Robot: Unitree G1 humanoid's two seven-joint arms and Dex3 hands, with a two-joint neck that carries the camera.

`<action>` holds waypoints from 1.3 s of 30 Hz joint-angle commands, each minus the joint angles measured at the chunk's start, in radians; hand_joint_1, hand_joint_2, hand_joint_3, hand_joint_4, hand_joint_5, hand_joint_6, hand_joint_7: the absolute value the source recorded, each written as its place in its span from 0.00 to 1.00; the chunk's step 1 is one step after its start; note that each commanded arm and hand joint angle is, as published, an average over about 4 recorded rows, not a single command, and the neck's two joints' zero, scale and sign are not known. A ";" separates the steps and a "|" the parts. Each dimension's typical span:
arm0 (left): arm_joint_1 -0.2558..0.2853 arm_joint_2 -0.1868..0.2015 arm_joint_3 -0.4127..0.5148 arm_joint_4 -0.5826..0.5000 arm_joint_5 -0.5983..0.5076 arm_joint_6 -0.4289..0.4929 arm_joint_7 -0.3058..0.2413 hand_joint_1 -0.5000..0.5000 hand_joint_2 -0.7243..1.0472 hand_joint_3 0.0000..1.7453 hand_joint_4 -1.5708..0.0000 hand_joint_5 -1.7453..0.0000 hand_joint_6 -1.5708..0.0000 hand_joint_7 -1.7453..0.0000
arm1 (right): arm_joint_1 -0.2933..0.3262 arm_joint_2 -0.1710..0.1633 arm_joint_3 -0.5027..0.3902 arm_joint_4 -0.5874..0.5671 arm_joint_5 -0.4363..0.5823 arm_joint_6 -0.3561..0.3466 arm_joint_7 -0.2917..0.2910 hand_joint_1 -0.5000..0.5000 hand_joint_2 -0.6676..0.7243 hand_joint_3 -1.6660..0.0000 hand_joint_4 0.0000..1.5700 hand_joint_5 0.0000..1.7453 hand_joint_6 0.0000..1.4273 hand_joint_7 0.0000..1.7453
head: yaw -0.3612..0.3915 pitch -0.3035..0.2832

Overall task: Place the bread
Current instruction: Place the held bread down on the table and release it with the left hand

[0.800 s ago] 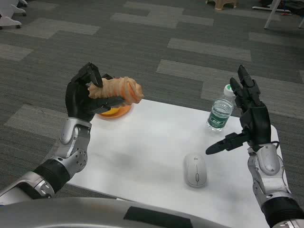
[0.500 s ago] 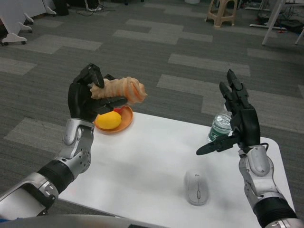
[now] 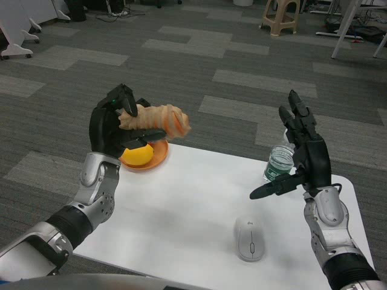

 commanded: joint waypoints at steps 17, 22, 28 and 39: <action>-0.231 0.077 -0.520 0.478 -0.040 0.131 -0.005 0.77 1.00 0.05 0.00 0.00 0.25 0.04 | 0.007 -0.008 0.001 0.030 0.005 -0.003 -0.003 0.12 0.59 1.00 0.00 0.11 0.00 0.00 | 0.002 -0.011; -0.276 0.068 -0.616 0.573 -0.054 0.193 -0.003 0.76 1.00 0.05 0.00 0.00 0.25 0.04 | 0.017 -0.006 0.001 0.030 0.004 -0.004 -0.003 0.12 0.59 1.00 0.00 0.10 0.00 0.00 | -0.002 -0.009; -0.307 0.045 -0.708 0.619 -0.054 0.259 -0.001 0.76 1.00 0.05 0.00 0.00 0.25 0.04 | 0.021 -0.006 0.002 0.029 0.004 -0.004 -0.003 0.12 0.59 1.00 0.00 0.06 0.00 0.00 | 0.003 -0.006; -0.336 0.018 -0.839 0.623 -0.050 0.315 -0.001 0.71 1.00 0.05 0.05 0.00 0.26 0.04 | 0.021 -0.012 0.006 0.034 0.006 -0.004 -0.003 0.12 0.61 1.00 0.00 0.06 0.00 0.00 | 0.011 -0.009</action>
